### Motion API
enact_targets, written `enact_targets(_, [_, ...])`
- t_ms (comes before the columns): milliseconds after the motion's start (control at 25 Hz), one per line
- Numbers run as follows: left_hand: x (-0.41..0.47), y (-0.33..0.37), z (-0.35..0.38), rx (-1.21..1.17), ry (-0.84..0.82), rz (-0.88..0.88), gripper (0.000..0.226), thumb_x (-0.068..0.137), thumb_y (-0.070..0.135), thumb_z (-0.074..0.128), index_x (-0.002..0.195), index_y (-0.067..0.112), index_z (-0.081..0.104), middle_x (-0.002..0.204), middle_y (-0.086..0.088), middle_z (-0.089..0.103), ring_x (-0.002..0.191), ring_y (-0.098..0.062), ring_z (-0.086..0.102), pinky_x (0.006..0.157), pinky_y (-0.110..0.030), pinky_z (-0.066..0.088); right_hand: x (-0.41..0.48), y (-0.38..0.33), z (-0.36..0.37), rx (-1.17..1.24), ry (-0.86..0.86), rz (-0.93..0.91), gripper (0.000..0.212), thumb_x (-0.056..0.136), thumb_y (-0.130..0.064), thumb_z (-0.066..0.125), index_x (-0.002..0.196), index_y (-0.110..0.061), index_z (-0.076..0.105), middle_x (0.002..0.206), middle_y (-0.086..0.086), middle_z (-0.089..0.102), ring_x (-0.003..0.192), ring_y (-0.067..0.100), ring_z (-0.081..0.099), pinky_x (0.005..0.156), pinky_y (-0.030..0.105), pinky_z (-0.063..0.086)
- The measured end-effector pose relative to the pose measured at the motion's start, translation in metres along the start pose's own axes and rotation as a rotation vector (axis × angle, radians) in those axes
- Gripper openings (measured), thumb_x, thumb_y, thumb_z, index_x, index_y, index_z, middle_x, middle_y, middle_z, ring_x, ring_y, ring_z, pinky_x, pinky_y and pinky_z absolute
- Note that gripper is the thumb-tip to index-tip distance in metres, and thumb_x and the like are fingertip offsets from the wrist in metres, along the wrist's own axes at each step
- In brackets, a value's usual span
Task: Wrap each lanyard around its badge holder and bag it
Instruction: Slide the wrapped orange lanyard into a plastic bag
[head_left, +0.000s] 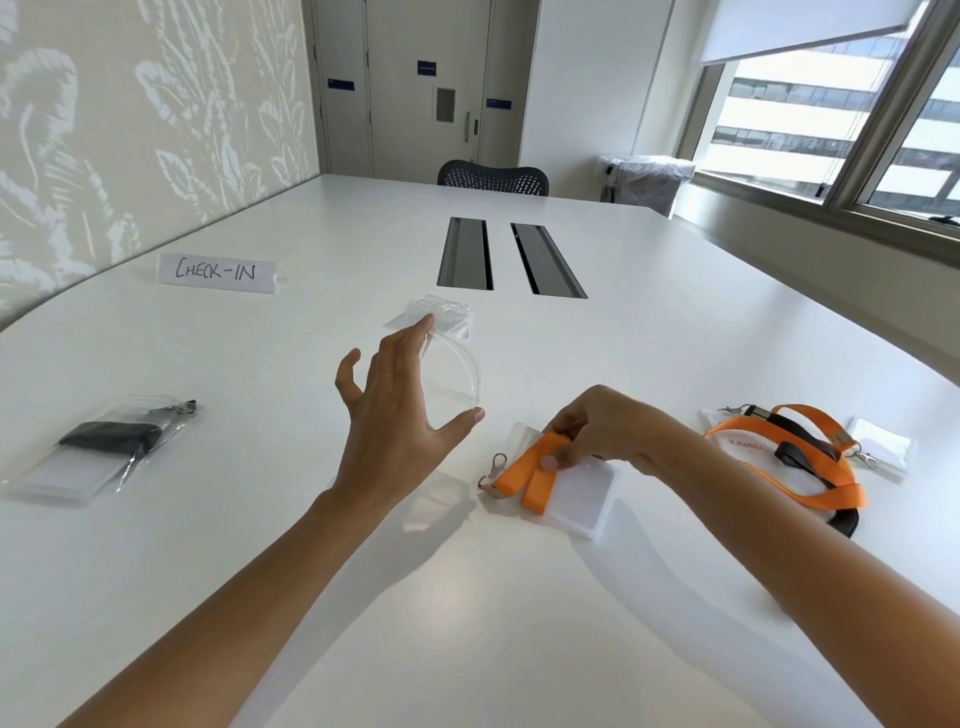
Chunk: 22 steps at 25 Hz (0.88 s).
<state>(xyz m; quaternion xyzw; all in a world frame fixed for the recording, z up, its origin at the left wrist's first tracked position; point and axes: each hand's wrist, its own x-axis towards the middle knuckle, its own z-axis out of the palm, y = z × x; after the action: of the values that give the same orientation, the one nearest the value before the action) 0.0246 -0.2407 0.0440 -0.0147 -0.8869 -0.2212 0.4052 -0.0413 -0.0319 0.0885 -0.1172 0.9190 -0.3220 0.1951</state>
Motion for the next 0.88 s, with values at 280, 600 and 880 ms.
enact_targets(280, [0.004,-0.004,-0.001,-0.080,0.027,-0.051,0.091,0.073,0.044,0.077,0.145,0.015,0.030,0.140,0.001,0.044,0.133,-0.012,0.039,0.112,-0.044,0.008,-0.005,0.011,-0.016,0.403,0.014,0.022,0.010,0.081,0.001,0.072,0.083,-0.005,0.064,0.087,0.016,0.060,0.076,0.023,0.058,0.065,0.024,0.057])
enact_targets(600, [0.001,-0.002,0.000,-0.031,-0.004,-0.034,0.098,0.071,0.053,0.075,0.147,0.014,0.027,0.141,0.001,0.044,0.135,-0.012,0.038,0.114,-0.047,0.010,-0.020,0.000,-0.015,0.869,0.343,-0.248,0.036,0.079,-0.001,0.072,0.056,-0.018,0.050,0.059,-0.003,0.059,0.060,0.010,0.056,0.066,0.025,0.048])
enact_targets(880, [0.000,0.002,0.002,0.054,-0.012,0.012,0.095,0.071,0.066,0.061,0.145,0.013,0.032,0.140,-0.002,0.048,0.131,-0.016,0.043,0.112,-0.049,0.014,-0.034,-0.032,0.015,0.979,0.540,-0.527,0.024,0.079,0.001,0.075,0.073,-0.006,0.053,0.068,0.006,0.063,0.065,0.018,0.068,0.074,0.031,0.059])
